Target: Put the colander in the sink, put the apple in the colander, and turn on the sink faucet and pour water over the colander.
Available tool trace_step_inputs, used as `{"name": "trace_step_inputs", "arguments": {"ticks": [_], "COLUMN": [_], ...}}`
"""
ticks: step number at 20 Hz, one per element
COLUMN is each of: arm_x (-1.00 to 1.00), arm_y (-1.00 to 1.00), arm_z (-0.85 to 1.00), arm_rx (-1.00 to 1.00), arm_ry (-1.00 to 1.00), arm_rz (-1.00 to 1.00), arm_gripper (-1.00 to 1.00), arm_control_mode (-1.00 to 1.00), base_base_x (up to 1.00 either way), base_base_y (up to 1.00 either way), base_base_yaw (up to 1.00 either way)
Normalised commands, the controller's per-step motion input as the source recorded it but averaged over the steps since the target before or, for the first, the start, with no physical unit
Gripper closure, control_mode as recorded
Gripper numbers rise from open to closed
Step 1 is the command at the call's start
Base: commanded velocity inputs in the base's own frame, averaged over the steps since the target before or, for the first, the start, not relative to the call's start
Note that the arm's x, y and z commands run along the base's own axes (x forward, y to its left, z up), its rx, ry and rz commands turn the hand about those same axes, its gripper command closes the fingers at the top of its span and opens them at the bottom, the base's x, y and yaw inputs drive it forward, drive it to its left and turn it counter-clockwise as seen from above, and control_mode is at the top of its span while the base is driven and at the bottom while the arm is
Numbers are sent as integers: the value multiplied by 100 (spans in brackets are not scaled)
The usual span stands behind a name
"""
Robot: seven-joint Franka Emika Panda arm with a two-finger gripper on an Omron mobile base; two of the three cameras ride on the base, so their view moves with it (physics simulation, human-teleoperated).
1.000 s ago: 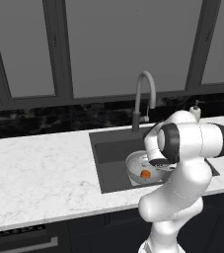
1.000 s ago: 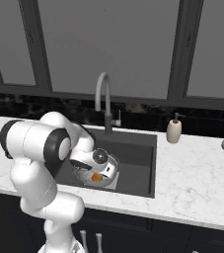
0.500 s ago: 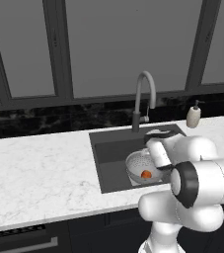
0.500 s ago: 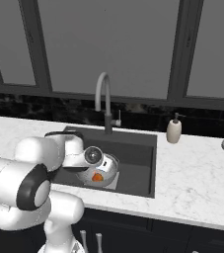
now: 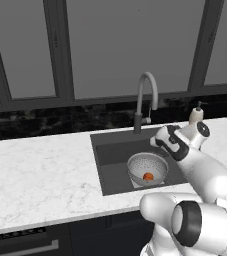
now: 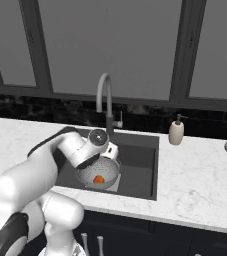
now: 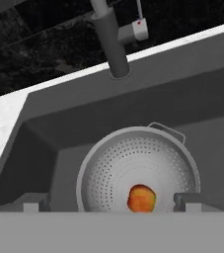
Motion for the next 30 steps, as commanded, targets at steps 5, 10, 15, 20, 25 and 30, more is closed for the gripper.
{"name": "trace_step_inputs", "arguments": {"ticks": [5,10,15,20,25,30], "arm_x": [-59,-43,-8,0,6,7], "arm_y": [-4,-5,-36,-39,-11,-24], "arm_z": [32,18,6,9,9,23], "arm_rx": [0,-8,-18,-6,-2,0], "arm_ry": [12,-6,-40,-44,-28,-16], "arm_rz": [9,17,22,31,23,18], "arm_gripper": [-100,-100,-100,-100,-100,-100], "arm_control_mode": [-100,-100,-100,-100,-100,-100], "base_base_x": [0,0,0,0,0,0], "base_base_y": [0,0,0,0,0,0], "base_base_yaw": [0,0,0,0,0,0]}}
